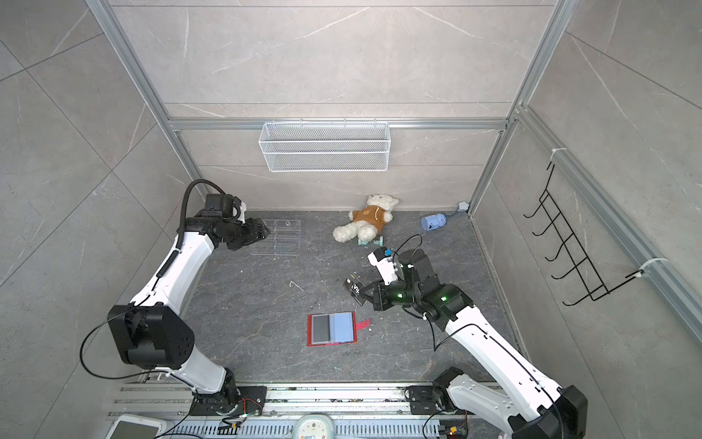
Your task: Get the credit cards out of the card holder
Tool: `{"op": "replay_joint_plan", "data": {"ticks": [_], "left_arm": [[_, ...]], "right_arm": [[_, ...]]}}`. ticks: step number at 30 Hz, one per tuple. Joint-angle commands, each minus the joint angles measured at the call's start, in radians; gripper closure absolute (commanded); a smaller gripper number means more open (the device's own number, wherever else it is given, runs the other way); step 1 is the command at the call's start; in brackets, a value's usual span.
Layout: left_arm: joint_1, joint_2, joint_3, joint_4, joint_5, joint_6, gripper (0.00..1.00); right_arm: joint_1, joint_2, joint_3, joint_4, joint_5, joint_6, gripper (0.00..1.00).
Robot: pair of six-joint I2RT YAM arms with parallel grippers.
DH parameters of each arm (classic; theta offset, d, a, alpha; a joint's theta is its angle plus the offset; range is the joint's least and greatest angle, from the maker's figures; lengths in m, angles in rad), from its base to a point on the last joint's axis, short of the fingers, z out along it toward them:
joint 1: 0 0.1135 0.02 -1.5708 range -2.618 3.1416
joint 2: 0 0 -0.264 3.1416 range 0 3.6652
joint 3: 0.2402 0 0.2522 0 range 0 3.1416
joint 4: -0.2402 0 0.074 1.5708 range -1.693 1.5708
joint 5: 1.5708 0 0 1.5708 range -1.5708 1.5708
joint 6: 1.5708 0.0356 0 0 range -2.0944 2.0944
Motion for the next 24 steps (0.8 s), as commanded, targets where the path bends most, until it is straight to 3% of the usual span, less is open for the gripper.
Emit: {"op": "replay_joint_plan", "data": {"ticks": [1, 5, 13, 24], "left_arm": [[0.034, 0.080, 0.088, -0.040, -0.029, 0.104, 0.28], [0.072, 0.191, 0.182, -0.048, -0.028, 0.135, 0.34], [0.121, 0.356, 0.322, -0.015, -0.053, 0.180, 0.36], [0.163, 0.520, 0.469, 0.011, 0.033, 0.192, 0.42]], "right_arm": [[-0.004, 0.021, 0.048, -0.011, 0.009, -0.033, 1.00], [-0.002, 0.055, 0.067, 0.000, 0.009, -0.034, 1.00], [0.004, 0.136, 0.103, 0.035, -0.008, -0.048, 1.00], [0.014, 0.220, 0.160, 0.015, 0.017, -0.069, 1.00]]}}
